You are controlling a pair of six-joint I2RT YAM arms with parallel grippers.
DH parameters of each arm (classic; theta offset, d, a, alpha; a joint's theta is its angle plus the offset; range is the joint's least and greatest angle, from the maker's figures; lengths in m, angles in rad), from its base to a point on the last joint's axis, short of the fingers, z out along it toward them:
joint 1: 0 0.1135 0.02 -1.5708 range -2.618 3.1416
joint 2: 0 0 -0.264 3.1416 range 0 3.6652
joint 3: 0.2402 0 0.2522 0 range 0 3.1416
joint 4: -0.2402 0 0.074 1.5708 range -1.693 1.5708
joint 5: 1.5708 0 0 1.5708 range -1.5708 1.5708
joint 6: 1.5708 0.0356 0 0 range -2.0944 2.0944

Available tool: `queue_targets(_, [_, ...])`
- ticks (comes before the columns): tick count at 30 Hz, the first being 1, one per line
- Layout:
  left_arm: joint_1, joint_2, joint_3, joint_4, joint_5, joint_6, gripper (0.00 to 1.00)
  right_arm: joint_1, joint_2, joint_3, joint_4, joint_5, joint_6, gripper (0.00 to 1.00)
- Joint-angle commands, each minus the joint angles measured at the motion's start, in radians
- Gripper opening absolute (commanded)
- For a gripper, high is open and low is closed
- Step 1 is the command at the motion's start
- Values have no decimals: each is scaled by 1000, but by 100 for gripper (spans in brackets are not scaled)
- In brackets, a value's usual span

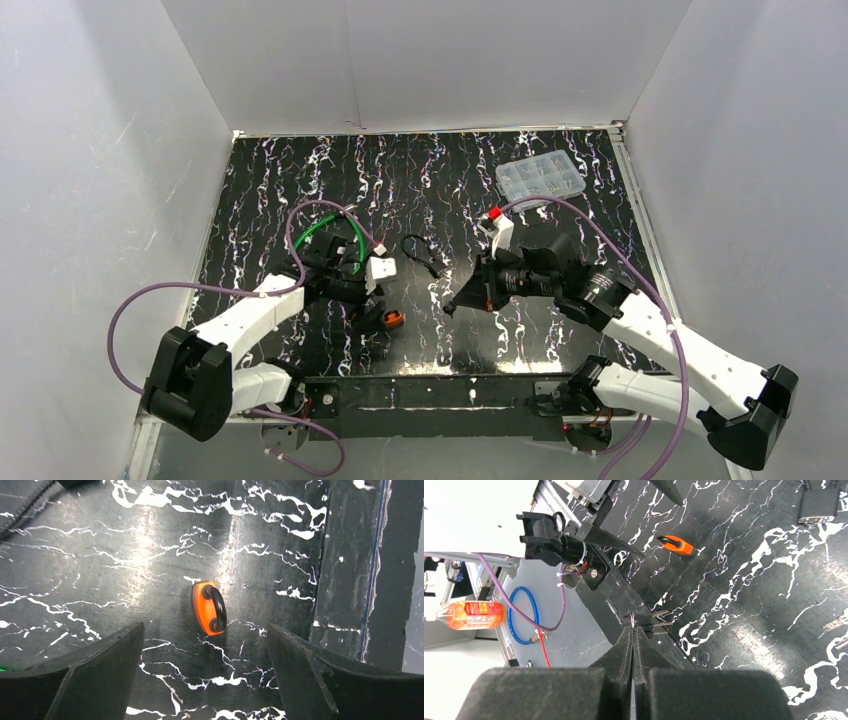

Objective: Unlock with the key
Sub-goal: Place the lock at the center of the board, then adjust the key.

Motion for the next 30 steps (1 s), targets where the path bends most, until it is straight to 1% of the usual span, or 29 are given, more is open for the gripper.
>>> queue_targets(1, [-4, -65, 91, -50, 59, -17, 98, -1, 15, 55, 83, -82, -7, 1])
queue_targets(3, [-4, -102, 154, -82, 105, -63, 98, -1, 21, 70, 100, -106, -4, 1])
queue_targets(4, [-5, -135, 173, -72, 134, -91, 98, -1, 25, 81, 109, -121, -3, 1])
queue_targets(6, [-23, -208, 184, -14, 165, -152, 97, -1, 35, 101, 126, -149, 1, 1])
queue_targets(8, [-59, -259, 199, 25, 159, -168, 97, -1, 47, 122, 146, -175, 11, 1])
queue_targets(13, [-173, -307, 208, 102, 92, -143, 95, -1, 70, 151, 224, -228, 53, 1])
queue_targets(18, [-230, -312, 205, 111, 64, -83, 93, -1, 89, 180, 253, -258, 74, 1])
queue_targets(20, [-240, -312, 213, 108, 60, -78, 89, -1, 93, 186, 256, -263, 79, 1])
queue_targets(25, [-266, -286, 262, 88, 51, -92, 72, -1, 96, 176, 275, -271, 89, 1])
queue_targets(27, [-276, -278, 277, 77, 58, -104, 69, -1, 96, 172, 277, -268, 89, 1])
queue_targets(30, [-301, -279, 281, 66, 53, -115, 68, -1, 95, 167, 280, -247, 86, 1])
